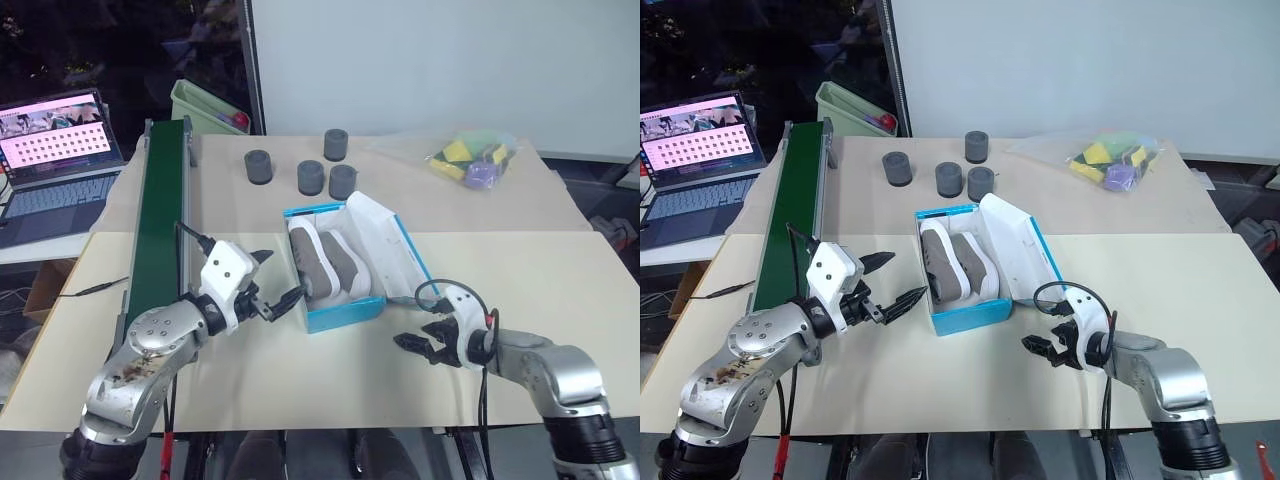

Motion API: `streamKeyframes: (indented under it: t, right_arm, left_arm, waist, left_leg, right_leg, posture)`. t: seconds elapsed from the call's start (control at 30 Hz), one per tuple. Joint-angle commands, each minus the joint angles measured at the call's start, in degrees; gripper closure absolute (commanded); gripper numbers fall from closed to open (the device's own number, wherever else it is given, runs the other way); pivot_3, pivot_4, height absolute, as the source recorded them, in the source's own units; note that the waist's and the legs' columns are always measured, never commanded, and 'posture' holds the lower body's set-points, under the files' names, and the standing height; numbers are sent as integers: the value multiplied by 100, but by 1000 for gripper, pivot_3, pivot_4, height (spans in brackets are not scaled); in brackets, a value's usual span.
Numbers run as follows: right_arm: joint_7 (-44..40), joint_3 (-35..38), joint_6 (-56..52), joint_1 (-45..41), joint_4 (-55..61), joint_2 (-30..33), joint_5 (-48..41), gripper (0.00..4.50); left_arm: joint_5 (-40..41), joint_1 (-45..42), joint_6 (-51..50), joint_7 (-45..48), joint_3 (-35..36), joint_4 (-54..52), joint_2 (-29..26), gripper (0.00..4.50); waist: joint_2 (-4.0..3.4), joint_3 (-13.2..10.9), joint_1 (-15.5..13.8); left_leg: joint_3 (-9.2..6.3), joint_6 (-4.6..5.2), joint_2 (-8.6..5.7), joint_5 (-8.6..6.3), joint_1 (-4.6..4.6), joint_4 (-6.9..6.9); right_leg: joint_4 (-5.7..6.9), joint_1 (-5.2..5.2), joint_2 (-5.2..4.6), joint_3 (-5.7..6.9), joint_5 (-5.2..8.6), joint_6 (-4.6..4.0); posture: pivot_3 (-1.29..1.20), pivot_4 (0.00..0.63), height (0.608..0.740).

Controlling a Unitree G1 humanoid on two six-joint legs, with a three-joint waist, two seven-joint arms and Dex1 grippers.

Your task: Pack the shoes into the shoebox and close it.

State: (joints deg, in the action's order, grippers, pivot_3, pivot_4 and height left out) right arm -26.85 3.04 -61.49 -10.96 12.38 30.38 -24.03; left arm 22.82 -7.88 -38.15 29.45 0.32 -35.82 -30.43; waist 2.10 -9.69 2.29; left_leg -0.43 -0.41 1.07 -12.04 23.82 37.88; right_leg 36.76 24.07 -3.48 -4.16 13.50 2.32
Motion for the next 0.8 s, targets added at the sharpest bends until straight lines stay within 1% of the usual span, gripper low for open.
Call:
streamKeyframes:
  t: [0.03,0.13,0.2,0.27,0.4,0.47,0.6,0.67,0.7,0.8]
  right_arm:
    - [444,192,332,-9,-320,-367,207,53]
    - [910,372,615,-102,-661,-805,358,53]
    - [1185,517,830,-167,-858,-1113,396,53]
    - [1411,641,1071,-227,-1011,-1372,440,53]
    - [2023,1338,1642,-498,-1385,-2163,168,53]
    - [2232,1566,1942,-597,-1501,-2442,105,53]
    - [2405,1729,2335,-659,-1604,-2781,6,53]
    - [2458,1951,2730,-722,-1743,-3059,-213,53]
    - [2465,2099,2948,-782,-1840,-3189,-352,53]
    - [2308,2266,3385,-890,-1986,-3362,-580,53]
  left_arm:
    - [45,-24,0,-37,74,-210,-25,0]
    - [48,-82,-12,-39,52,-177,-17,0]
    - [34,-118,-25,-52,9,-174,6,0]
    - [30,-165,-39,-64,-14,-160,26,0]
    - [35,-246,-62,-90,-53,-158,50,0]
    - [41,-261,-75,-101,-62,-168,53,0]
    - [44,-299,-97,-120,-79,-181,64,0]
    - [44,-319,-101,-126,-91,-176,70,0]
    - [41,-326,-100,-123,-100,-170,72,0]
    - [35,-353,-115,-128,-116,-172,71,0]
  waist:
    - [6,4,4]
    - [19,13,41]
    - [22,15,48]
    - [23,15,41]
    - [27,19,47]
    - [27,19,41]
    - [24,18,28]
    - [24,18,25]
    - [24,18,26]
    - [17,14,38]
  left_leg:
    - [-1,0,1,0,-3,0]
    - [0,0,5,0,-14,0]
    - [4,0,7,0,-43,0]
    - [4,0,11,0,-88,0]
    - [7,-1,12,0,-103,0]
    - [8,-1,13,0,-103,0]
    - [7,-1,13,0,-91,-3]
    - [5,-1,11,-1,-86,-7]
    - [4,-1,12,-1,-82,-8]
    - [3,-1,12,-1,-79,-9]
  right_leg:
    - [1,-2,1,2,0,0]
    - [2,-11,4,1,0,-1]
    - [-2,-38,6,-1,8,14]
    - [-12,-87,7,1,21,34]
    - [-17,-103,5,-2,20,35]
    - [-17,-102,5,-3,16,37]
    - [-12,-89,6,-2,20,33]
    - [-13,-86,4,-1,15,21]
    - [-14,-83,4,0,6,5]
    - [-16,-81,4,1,5,4]
  posture:
    - [0,150,729]
    - [0,150,729]
    - [0,150,729]
    - [0,150,729]
    - [0,150,729]
    - [0,150,729]
    - [0,150,729]
    - [0,150,729]
    - [0,150,729]
    - [0,150,729]
